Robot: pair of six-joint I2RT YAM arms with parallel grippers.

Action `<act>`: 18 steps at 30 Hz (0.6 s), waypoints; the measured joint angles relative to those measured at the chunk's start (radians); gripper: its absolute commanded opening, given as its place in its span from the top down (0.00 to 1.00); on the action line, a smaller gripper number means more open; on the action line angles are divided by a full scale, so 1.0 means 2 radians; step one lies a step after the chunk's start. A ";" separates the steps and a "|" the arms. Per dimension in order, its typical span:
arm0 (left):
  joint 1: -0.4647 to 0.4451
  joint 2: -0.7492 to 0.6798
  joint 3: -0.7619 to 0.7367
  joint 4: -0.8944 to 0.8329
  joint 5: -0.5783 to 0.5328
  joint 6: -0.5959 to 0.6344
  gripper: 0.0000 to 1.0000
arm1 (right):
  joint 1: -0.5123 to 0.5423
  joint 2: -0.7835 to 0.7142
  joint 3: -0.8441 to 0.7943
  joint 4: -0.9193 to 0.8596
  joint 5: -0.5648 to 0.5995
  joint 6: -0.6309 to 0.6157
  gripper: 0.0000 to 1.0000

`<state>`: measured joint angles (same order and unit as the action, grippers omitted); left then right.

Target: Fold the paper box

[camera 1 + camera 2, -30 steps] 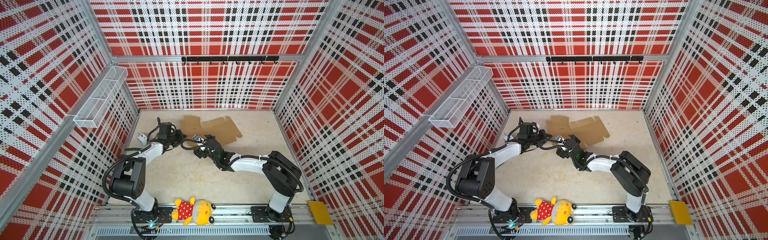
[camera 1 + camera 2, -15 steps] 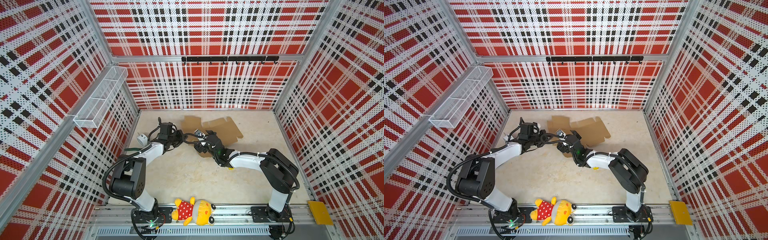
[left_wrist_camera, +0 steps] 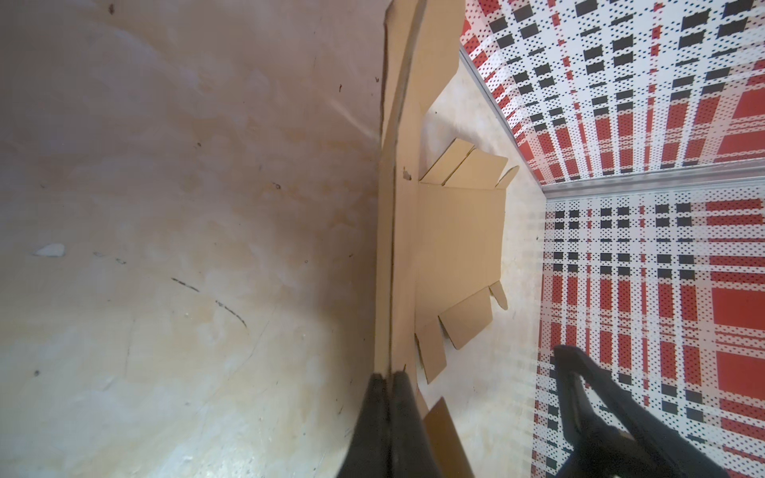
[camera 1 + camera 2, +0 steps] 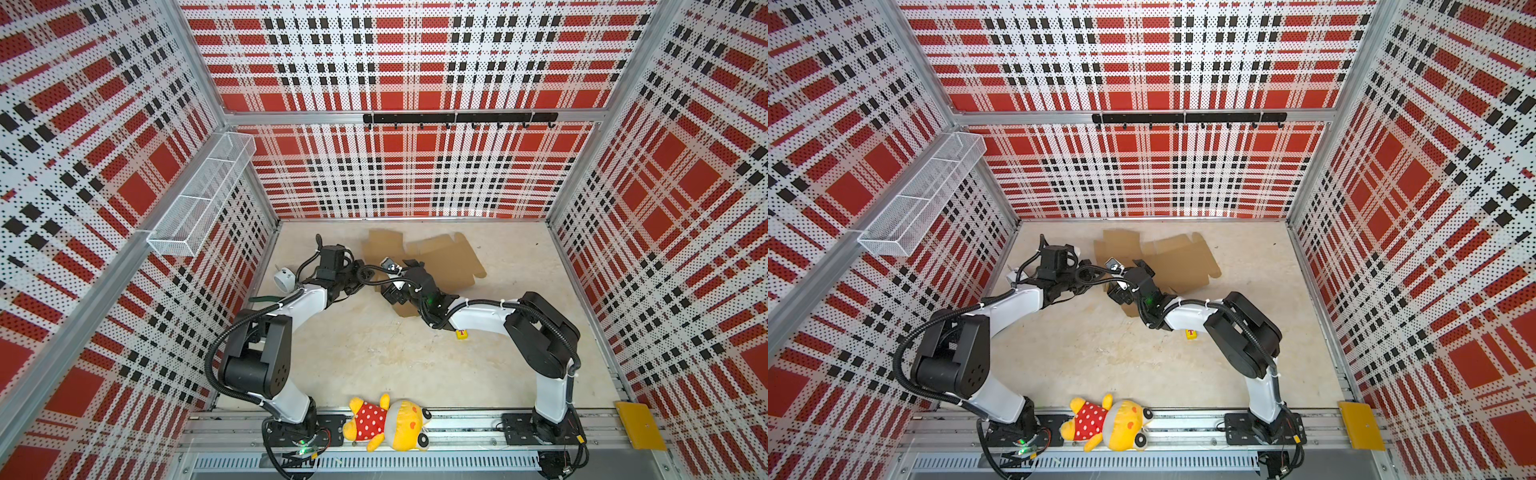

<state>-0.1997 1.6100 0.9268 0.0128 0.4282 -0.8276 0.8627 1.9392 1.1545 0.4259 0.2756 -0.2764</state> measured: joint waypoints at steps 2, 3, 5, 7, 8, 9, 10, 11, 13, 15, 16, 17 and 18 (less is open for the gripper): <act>0.000 0.000 0.000 0.000 -0.002 0.000 0.96 | 0.000 0.005 0.006 -0.002 -0.002 0.000 0.00; 0.000 0.000 0.000 0.000 -0.004 0.000 0.96 | 0.000 0.009 0.011 -0.002 -0.004 0.000 0.00; 0.000 0.000 0.000 0.000 -0.007 0.001 0.96 | 0.000 0.014 0.015 -0.001 -0.005 0.000 0.00; 0.000 0.000 0.000 0.000 -0.009 0.002 0.96 | 0.000 0.018 0.017 -0.001 -0.007 0.000 0.00; 0.000 0.000 0.000 -0.001 -0.010 0.002 0.96 | 0.000 0.020 0.020 -0.002 -0.007 0.000 0.00; 0.000 0.000 0.000 -0.001 -0.011 0.002 0.96 | 0.000 0.022 0.023 -0.002 -0.009 0.000 0.00; 0.000 0.000 0.000 -0.001 -0.011 0.002 0.96 | 0.000 0.023 0.024 -0.003 -0.010 0.000 0.00; 0.000 0.000 0.000 -0.001 -0.011 0.002 0.96 | 0.000 0.023 0.024 -0.004 -0.010 -0.001 0.00; 0.000 0.000 0.000 -0.001 -0.011 0.003 0.96 | -0.001 0.023 0.024 -0.004 -0.010 -0.003 0.00; 0.000 0.000 0.000 -0.001 -0.011 0.004 0.96 | -0.003 0.021 0.022 -0.004 -0.008 -0.005 0.00; 0.000 0.000 0.000 -0.001 -0.010 0.004 0.96 | -0.004 0.016 0.018 -0.005 -0.007 -0.006 0.00; 0.000 0.000 0.000 -0.001 -0.008 0.004 0.96 | -0.006 0.007 0.009 -0.006 -0.006 -0.008 0.00; 0.000 -0.001 0.000 -0.001 -0.004 0.005 0.96 | -0.008 -0.006 -0.005 -0.008 -0.006 -0.010 0.00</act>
<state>-0.1993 1.6089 0.9268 0.0109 0.4202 -0.8173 0.8471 1.9278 1.1446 0.4091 0.2630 -0.2958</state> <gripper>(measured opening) 0.052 0.993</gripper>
